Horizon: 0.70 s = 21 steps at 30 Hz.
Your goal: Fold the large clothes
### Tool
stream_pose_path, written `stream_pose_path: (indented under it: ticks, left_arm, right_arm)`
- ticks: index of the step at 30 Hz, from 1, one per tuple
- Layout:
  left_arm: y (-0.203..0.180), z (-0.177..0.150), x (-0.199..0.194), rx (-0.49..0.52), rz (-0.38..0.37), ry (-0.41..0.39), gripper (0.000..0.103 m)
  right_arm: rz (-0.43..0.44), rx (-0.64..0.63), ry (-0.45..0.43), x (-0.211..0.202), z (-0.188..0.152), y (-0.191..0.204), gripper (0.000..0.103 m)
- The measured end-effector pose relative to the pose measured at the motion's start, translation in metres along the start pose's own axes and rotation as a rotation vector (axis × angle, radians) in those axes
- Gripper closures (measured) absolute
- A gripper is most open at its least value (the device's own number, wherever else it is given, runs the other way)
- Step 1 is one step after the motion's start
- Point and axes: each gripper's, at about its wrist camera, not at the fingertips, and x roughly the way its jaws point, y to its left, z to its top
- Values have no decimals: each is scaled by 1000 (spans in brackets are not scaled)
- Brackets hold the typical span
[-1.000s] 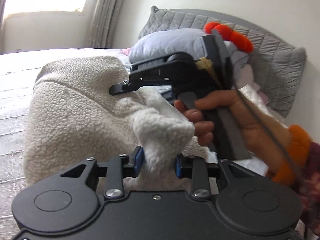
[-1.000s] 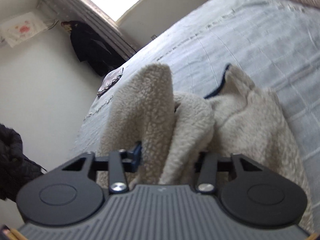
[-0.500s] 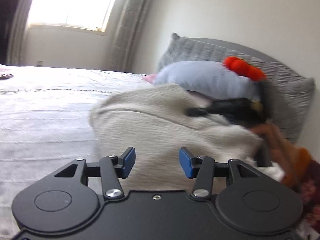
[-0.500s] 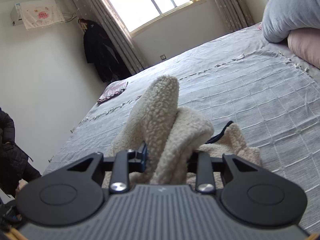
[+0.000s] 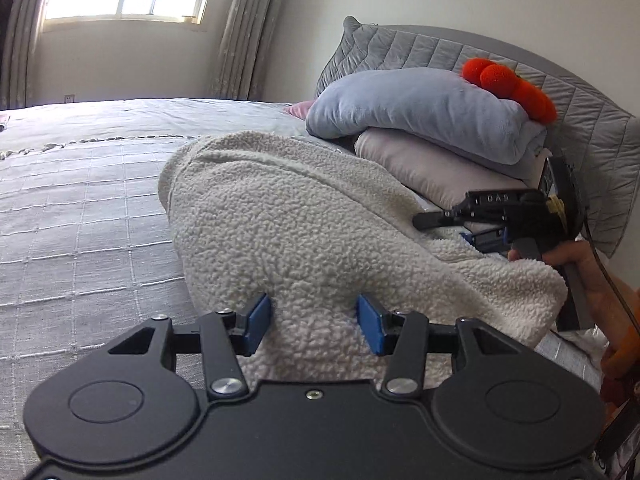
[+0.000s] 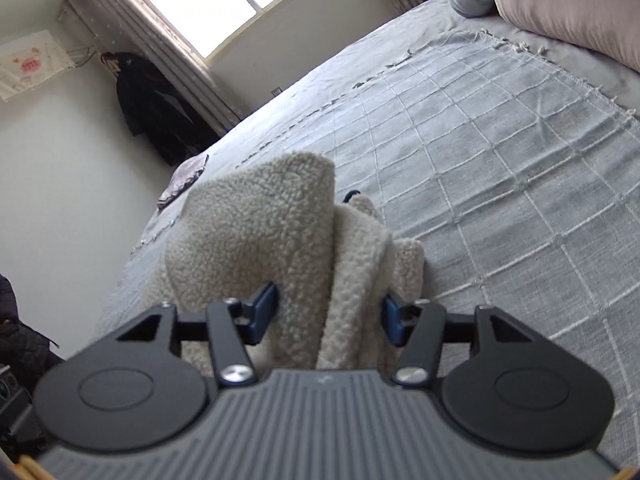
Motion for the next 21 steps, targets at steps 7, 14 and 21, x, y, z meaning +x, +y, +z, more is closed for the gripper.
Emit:
stream_pose_path:
  ticks: [7, 14, 21]
  left_arm:
    - [-5, 0, 2, 24, 19, 13, 55]
    - [-12, 1, 8, 43, 30, -3, 55]
    - [-18, 8, 9, 99, 43, 31, 55]
  right_arm:
    - [-20, 81, -222, -31, 31, 0, 49]
    - [-148, -103, -176, -32, 24, 47, 49]
    - [-151, -197, -207, 14, 9, 122, 50]
